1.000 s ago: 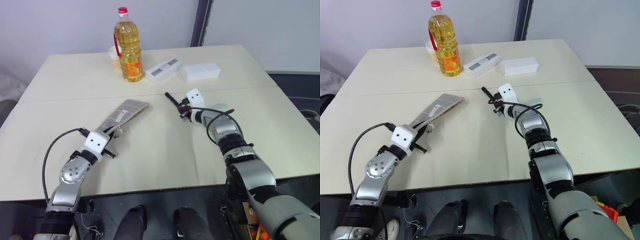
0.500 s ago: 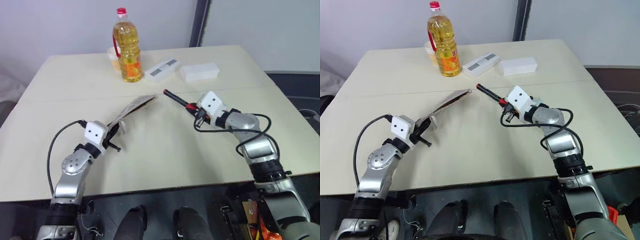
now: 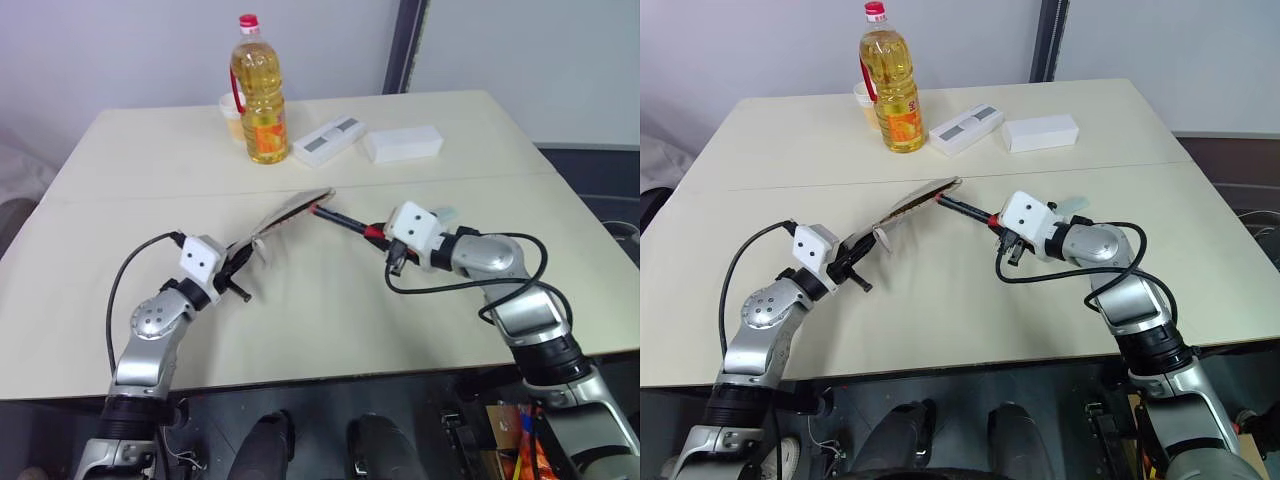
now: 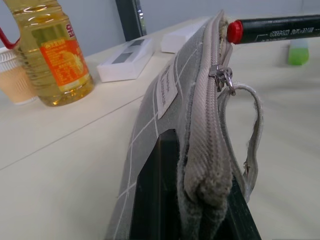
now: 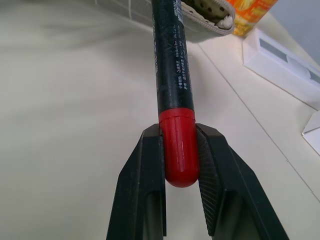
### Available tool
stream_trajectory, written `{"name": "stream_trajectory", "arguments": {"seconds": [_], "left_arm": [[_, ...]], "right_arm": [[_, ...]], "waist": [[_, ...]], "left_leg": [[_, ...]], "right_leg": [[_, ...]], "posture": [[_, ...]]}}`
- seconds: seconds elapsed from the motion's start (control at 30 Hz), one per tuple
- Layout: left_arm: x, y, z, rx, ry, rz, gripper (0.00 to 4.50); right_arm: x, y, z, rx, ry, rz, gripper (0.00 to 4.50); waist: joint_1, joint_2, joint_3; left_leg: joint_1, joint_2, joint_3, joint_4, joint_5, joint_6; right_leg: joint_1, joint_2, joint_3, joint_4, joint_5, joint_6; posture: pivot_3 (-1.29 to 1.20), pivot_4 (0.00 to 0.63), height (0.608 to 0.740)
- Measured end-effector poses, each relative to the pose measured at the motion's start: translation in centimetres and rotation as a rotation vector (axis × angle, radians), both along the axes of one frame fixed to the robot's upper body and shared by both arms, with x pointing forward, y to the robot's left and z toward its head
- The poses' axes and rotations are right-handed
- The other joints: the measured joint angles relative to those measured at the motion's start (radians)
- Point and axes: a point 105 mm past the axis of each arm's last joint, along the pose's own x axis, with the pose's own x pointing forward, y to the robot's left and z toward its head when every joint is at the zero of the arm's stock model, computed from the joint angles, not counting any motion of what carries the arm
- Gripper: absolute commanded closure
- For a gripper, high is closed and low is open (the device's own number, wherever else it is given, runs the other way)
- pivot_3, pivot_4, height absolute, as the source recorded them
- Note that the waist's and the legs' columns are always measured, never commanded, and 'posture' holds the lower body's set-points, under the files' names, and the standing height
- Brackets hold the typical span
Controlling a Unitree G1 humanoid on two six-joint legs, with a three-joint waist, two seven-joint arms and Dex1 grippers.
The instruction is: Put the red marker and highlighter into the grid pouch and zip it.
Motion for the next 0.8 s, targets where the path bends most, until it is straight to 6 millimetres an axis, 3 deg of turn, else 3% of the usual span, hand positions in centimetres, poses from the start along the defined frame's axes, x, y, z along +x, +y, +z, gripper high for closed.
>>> {"name": "stream_trajectory", "arguments": {"seconds": [0.2,0.8], "left_arm": [[-0.7,-0.2,-0.9,0.043,0.022,-0.023,4.5],[-1.5,-0.9,-1.1,0.152,0.005,-0.116,4.5]], "right_arm": [[-0.1,-0.1,-0.4,-0.084,-0.013,0.014,4.17],[-0.7,0.9,0.1,-0.24,-0.08,0.114,4.17]], "waist": [[0.001,0.0,0.0],[0.001,0.0,0.0]], "left_leg": [[0.0,0.0,0.0,0.0,0.0,0.0],[0.0,0.0,0.0,0.0,0.0,0.0]], "right_leg": [[0.0,0.0,0.0,0.0,0.0,0.0],[0.0,0.0,0.0,0.0,0.0,0.0]], "posture": [[0.0,0.15,0.74],[0.0,0.15,0.74]]}}
